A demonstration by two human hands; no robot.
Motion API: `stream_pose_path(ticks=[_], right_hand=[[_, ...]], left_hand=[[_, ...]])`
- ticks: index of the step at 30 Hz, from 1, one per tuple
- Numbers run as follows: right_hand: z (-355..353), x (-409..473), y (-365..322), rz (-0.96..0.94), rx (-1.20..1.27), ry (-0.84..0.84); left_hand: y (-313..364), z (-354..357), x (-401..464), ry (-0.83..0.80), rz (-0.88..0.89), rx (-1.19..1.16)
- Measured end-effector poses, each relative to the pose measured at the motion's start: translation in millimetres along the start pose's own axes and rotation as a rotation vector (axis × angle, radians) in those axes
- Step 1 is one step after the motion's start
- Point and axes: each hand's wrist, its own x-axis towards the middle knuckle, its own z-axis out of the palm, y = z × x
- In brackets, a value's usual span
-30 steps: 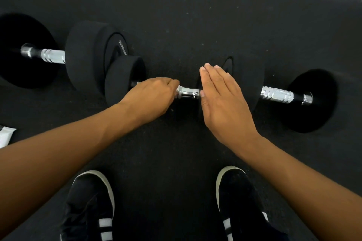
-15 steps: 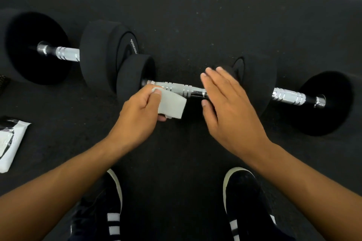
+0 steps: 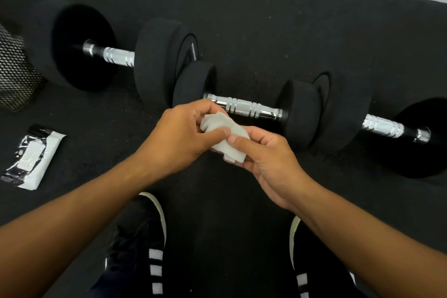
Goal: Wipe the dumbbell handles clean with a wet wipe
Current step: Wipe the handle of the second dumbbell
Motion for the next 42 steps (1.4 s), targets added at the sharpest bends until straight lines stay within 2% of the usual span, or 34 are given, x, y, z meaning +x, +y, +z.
stream_pose_path(ticks=[4,6,9,12,18,21,24,26,37,42], right_hand=[[9,3,10,0.076,0.114,0.106],[13,2,12,0.121,0.207,0.086],[17,4,12,0.155,0.341,0.027],[18,7,12,0.154,0.381,0.039],[14,19,26,0.237,0.342,0.356],[17,41,27,0.229,0.353,0.405],[25,68,18,0.174,0.397,0.361],[30,80,15,0.171,0.462,0.315],[27,70,29,0.209,0.554,0.214],[30,81,29,0.192,0.436,0.291]], left_hand=[[-10,-9,-4,0.082,-0.03,0.108],[-15,-12,-7,0.066,-0.04,0.15],[-18,-9,-13,0.027,0.036,0.221],[-20,-8,-10,0.137,0.132,0.329],[-18,-21,-5,0.369,0.379,0.556],[-21,-22,4,0.294,0.393,0.726],[-34,-21,12,0.12,0.331,0.888],[-40,-21,13,0.07,0.329,0.945],[-49,-21,16,0.089,0.377,0.885],[-49,-14,13,0.125,0.374,0.885]])
